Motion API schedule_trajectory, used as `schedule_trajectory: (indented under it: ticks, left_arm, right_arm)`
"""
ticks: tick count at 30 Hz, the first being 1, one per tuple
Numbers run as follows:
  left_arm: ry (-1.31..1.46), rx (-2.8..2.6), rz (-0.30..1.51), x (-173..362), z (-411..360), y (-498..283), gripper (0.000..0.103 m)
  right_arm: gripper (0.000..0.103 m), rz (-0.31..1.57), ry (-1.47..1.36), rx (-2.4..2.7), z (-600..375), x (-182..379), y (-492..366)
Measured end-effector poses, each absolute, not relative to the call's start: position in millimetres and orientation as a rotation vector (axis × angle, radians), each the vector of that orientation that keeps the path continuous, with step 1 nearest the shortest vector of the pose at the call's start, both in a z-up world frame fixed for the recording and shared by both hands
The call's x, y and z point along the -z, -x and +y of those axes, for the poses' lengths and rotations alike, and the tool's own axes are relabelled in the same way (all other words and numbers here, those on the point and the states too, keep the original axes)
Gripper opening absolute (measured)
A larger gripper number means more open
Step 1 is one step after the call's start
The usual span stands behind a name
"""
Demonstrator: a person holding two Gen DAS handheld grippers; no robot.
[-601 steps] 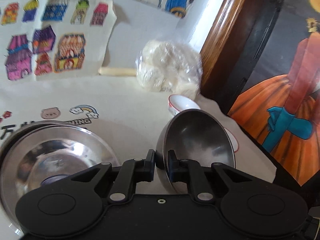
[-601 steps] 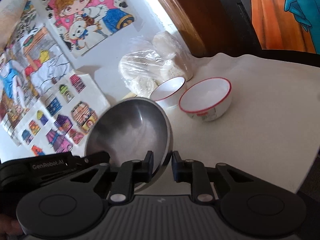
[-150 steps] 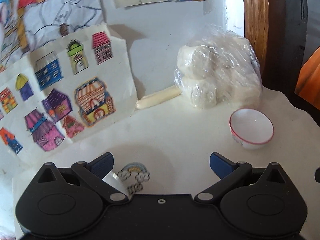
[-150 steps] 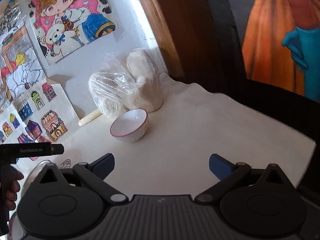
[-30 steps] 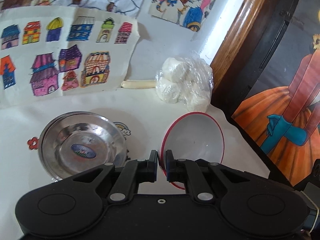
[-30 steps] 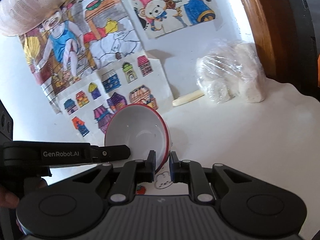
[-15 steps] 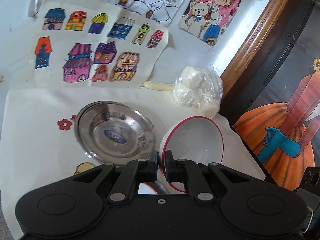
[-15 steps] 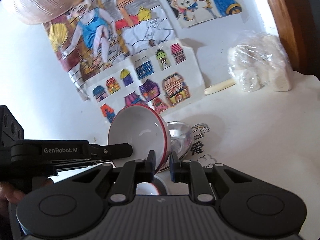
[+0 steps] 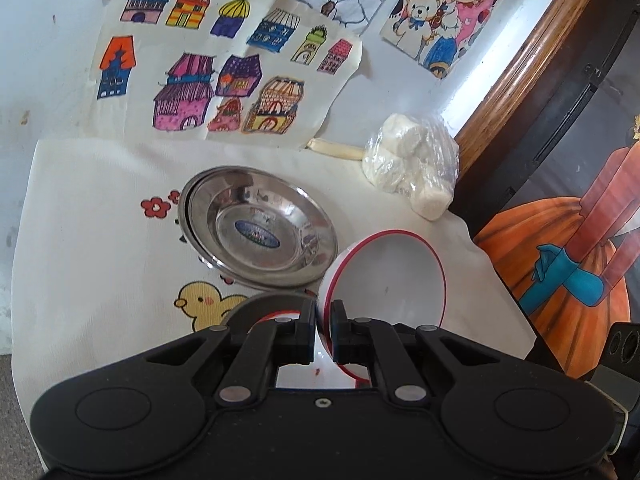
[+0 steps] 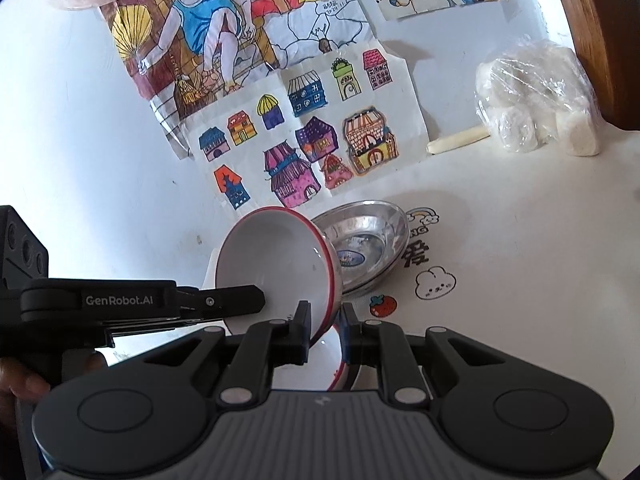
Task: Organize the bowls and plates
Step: 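Lift the small bowl with both grippers and carry it to the bowl stack, then lower the small bowl into the large red-rimmed bowl with both grippers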
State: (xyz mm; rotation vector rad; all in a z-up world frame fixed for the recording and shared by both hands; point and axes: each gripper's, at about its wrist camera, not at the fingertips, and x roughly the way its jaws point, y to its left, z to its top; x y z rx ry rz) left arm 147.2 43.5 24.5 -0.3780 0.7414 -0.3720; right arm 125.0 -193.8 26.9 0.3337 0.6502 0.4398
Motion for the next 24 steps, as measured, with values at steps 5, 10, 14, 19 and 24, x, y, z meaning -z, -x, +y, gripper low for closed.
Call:
schedule_trajectory:
  ticks: [5, 10, 14, 19, 24]
  left_arm:
    - [0.378, 0.369, 0.76, -18, 43, -147, 0.007]
    - [0.377, 0.363, 0.771, -14, 46, -145, 0.007]
    - [0.382, 0.346, 0.783, -10, 47, -144, 0.007]
    - [0.382, 0.338, 0.791, -9, 48, -145, 0.007]
    - [0.385, 0.335, 0.799, -6, 50, -143, 0.008]
  right_arm:
    - [0.016, 0.665, -0.328, -0.436, -194, -23, -125]
    - [0.017, 0.672, -0.329, -0.438, -193, -18, -124]
    - [0.018, 0.687, -0.329, -0.442, -190, -14, -124]
    - [0.02, 0.708, -0.335, -0.454, -188, -10, -125]
    - [0.02, 0.714, -0.335, -0.457, -186, -9, -124]
